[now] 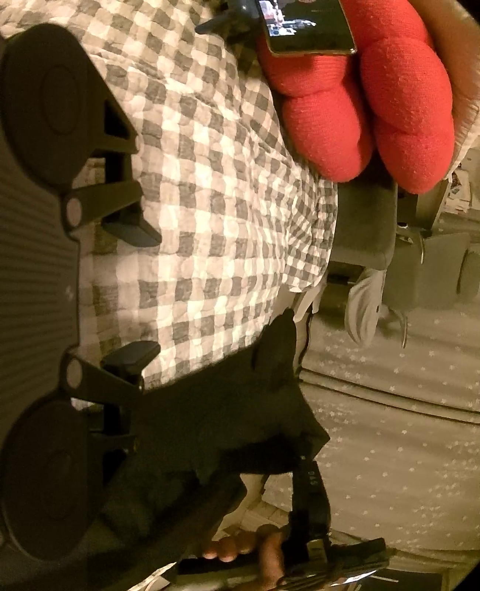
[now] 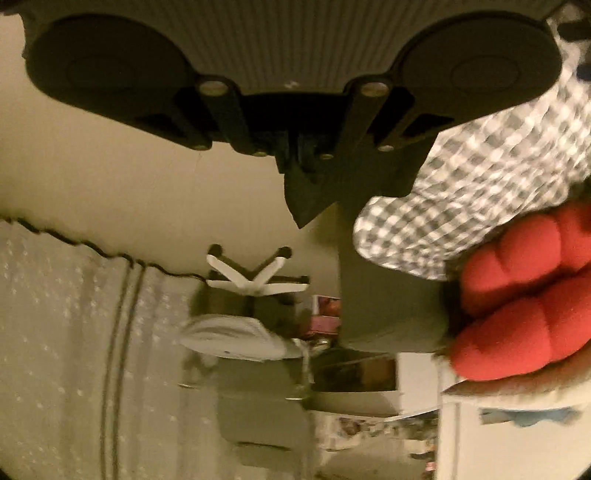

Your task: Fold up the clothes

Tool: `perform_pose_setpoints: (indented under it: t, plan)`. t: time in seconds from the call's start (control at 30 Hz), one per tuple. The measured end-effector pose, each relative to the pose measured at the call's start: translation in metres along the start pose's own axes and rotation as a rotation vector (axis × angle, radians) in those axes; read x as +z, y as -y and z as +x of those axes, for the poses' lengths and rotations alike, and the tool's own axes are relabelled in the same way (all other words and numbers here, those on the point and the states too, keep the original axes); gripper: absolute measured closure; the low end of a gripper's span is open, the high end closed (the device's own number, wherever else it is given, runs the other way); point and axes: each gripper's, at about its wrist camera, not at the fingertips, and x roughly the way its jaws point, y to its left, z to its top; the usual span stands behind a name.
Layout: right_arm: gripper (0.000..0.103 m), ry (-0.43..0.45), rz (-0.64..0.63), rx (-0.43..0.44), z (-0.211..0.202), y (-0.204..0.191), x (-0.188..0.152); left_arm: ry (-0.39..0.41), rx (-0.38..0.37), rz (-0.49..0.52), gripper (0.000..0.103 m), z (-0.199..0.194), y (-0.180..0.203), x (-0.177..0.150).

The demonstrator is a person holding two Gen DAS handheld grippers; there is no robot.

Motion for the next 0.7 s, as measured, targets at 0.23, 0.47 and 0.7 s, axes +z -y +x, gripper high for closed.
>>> perform_pose_setpoints:
  t: [0.23,0.47,0.7]
  plan:
    - [0.099,-0.093,0.106,-0.033,0.016,0.021,-0.007,0.016,-0.010,0.009,0.045,0.009,-0.009,0.024]
    - [0.099,-0.033,0.235,-0.047,-0.005,0.043,-0.016,-0.007,-0.078,-0.127,0.042,0.073,-0.018,0.090]
    - [0.099,-0.063,0.265,0.015,-0.001,0.061,-0.027,-0.075,-0.105,-0.052,0.037,0.150,0.027,0.113]
